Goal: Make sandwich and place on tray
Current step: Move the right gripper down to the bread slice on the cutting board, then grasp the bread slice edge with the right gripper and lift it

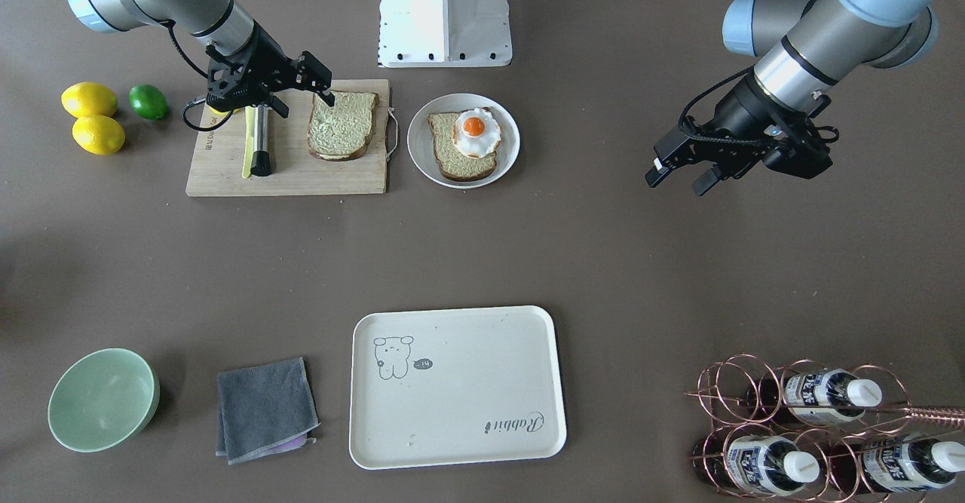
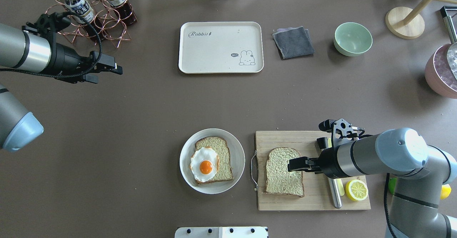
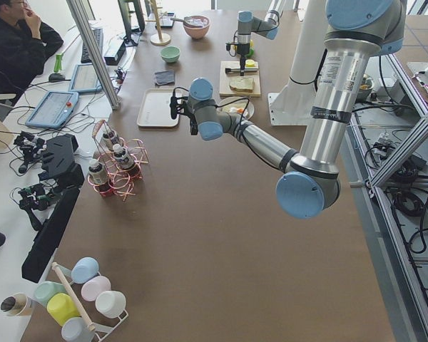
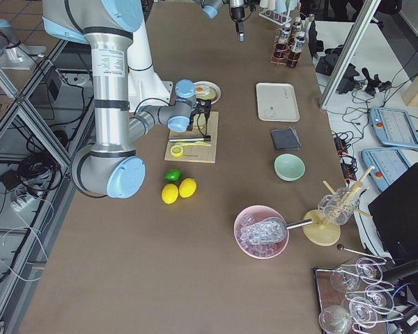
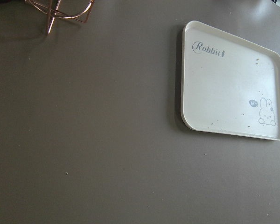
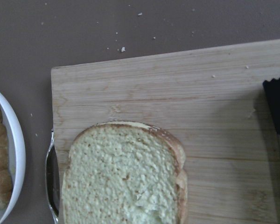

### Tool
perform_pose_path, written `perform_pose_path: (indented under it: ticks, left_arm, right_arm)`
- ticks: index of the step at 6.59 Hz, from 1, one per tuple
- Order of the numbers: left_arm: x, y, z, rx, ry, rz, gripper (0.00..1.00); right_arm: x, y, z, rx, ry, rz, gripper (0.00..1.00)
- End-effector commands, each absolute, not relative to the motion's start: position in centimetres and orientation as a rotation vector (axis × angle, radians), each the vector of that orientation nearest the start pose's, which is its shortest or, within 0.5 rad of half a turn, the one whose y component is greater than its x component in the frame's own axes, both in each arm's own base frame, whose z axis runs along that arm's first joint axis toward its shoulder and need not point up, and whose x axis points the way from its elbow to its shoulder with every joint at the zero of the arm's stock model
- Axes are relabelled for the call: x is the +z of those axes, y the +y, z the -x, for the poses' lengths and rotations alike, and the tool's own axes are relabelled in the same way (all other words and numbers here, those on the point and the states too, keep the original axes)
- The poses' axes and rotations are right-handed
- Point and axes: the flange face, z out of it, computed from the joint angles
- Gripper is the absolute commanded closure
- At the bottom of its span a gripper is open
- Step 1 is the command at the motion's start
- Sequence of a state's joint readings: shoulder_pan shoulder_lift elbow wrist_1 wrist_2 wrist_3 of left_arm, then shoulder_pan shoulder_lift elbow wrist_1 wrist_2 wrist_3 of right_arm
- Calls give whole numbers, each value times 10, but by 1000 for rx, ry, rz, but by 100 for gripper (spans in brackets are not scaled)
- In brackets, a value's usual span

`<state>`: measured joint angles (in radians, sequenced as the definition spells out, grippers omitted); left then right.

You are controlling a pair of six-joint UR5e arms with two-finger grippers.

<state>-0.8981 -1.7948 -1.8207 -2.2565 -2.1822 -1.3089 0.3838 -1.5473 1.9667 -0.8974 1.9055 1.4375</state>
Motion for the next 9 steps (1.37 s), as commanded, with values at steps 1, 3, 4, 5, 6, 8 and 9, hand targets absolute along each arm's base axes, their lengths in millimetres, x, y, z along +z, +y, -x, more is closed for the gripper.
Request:
perform_pose_path:
  ticks: [1,3,4,5,6,8,9]
  left_arm:
    - [340,-484,-289,-196,1228,-161,2]
    - [339,-483,-289,-196,1231,-163,2]
    - [343,-481,-289,-195,1227,-158,2]
    - [344,-480,-289,-196,1226,-159,2]
    - [343,-481,-289,-195,1228,-159,2]
    - [344,-481,-289,-196,1227,-159,2]
    - [345,-481,-289,-198,1224,-157,2]
  right_arm:
    - [388,-274,435,39,-1106,5,10]
    - [399,-272,444,50,-1080,-18,42]
    - [400,-270,443,49,-1077,-16,46]
    - [402,-270,443,50,-1074,-17,86]
    - [397,-272,439,52,-1084,-22,100]
    - [393,-281,432,68,-1091,-29,100]
    - [386,-283,429,69,-1107,-32,100]
